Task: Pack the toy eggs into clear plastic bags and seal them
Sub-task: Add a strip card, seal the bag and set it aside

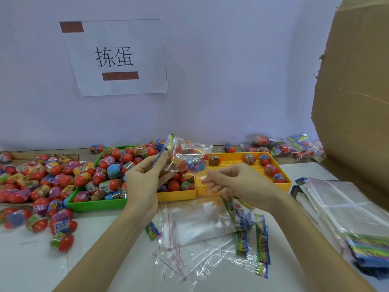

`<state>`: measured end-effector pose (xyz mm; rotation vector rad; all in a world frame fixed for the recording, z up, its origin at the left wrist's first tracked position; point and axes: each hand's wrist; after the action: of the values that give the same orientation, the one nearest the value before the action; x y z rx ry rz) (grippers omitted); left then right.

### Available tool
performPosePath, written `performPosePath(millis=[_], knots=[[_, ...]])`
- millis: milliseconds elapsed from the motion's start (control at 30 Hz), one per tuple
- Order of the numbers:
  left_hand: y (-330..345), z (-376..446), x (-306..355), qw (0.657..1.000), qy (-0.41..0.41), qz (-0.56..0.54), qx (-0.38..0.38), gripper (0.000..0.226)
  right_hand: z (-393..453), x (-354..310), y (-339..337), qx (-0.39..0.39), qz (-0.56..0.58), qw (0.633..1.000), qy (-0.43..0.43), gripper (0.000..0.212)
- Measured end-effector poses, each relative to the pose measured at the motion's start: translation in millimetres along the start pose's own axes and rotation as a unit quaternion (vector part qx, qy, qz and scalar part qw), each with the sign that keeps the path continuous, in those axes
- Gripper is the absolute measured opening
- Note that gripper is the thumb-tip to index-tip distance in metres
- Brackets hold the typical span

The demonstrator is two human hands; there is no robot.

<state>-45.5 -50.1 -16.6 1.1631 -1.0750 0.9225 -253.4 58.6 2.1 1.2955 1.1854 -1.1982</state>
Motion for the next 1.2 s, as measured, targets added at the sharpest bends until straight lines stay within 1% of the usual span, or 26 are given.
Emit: performPosePath(millis=[67,100,200,300,400,500,600,667,800,867,933,1033,1100,1167,1200], knots=[[1,-2,0,1.000,0.010,-0.002,-0.006,0.026,1,5,7,-0.033,-0.028,0.999,0.017,0.043],[2,-3,0,1.000,0.016,0.000,-0.015,0.027,2,6,10,-0.033,-0.024,0.999,0.017,0.039],[3,-6,1,0.999,0.025,0.000,-0.027,0.027,4,8,11,-0.016,0.022,0.999,0.017,0.032],[1,-4,2,0.999,0.017,-0.001,-0.026,0.021,4,7,6,-0.052,0.078,0.995,0.046,0.025],[-1,-2,4,0.998,-0.021,-0.050,-0.038,0.017,6,7,5,-0.085,0.132,0.984,0.082,0.016],[0,-3,5,0.997,-0.041,-0.057,-0.042,0.018,5,7,4,-0.103,0.129,0.981,0.098,0.020],[1,-4,6,0.998,-0.028,-0.030,-0.046,0.020,1,6,0,-0.115,0.063,0.987,0.091,0.034],[-1,-3,9,0.999,-0.014,-0.009,-0.051,0.023,1,3,-4,-0.100,0.044,0.991,0.081,0.043],[-3,-2,11,0.998,0.014,0.037,-0.048,0.024,4,-1,-13,-0.022,0.093,0.993,0.064,0.062],[-3,-2,11,0.996,0.027,0.075,-0.048,0.025,5,2,-14,0.006,0.114,0.993,0.040,0.064],[-3,-3,11,0.993,0.030,0.093,-0.066,0.023,5,4,-13,0.028,0.109,0.994,-0.003,0.054],[-3,-4,10,0.990,0.028,0.099,-0.091,0.021,5,6,-9,0.023,0.047,0.998,-0.039,0.031],[0,-5,11,0.991,0.027,0.081,-0.107,0.036,5,7,-7,0.036,0.037,0.996,-0.066,0.022],[4,-4,9,0.989,0.011,0.044,-0.141,0.054,6,8,-5,0.074,0.060,0.991,-0.095,0.016],[6,-6,9,0.987,-0.004,0.033,-0.155,0.057,7,9,-4,0.092,0.067,0.988,-0.105,0.014]])
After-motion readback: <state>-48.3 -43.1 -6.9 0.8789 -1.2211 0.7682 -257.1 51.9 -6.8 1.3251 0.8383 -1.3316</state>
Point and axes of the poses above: each hand's wrist, its own z-axis towards the middle knuckle, its own y-axis out of the palm, x = y × z, and after that the axes turned 12 degrees about z, right-handed
